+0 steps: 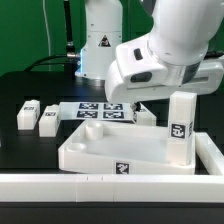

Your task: Assemble desk

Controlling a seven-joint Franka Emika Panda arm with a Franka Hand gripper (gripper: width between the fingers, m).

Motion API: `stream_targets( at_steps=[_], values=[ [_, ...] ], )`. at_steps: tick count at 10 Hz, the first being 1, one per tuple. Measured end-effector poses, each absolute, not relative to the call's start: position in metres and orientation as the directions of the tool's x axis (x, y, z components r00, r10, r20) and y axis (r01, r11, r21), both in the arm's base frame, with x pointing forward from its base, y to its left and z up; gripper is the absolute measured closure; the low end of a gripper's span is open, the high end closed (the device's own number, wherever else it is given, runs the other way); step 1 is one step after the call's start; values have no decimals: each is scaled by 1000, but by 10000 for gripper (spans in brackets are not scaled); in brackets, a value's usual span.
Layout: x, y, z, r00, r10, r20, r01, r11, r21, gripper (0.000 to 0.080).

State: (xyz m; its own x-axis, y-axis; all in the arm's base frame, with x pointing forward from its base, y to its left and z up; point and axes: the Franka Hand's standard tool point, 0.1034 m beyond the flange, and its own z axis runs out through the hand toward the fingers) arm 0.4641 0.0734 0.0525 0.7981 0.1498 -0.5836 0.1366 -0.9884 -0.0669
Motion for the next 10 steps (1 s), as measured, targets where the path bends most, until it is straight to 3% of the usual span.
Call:
stream_targets(
  at_steps=[4, 7, 10],
  values=[
    [464, 72, 51, 796, 156, -585, 143, -987, -69, 151],
    [443, 76, 35, 770, 281, -573, 274, -957, -100, 151],
    [438, 75, 33, 761, 280, -585, 274, -956, -101, 151]
  ],
)
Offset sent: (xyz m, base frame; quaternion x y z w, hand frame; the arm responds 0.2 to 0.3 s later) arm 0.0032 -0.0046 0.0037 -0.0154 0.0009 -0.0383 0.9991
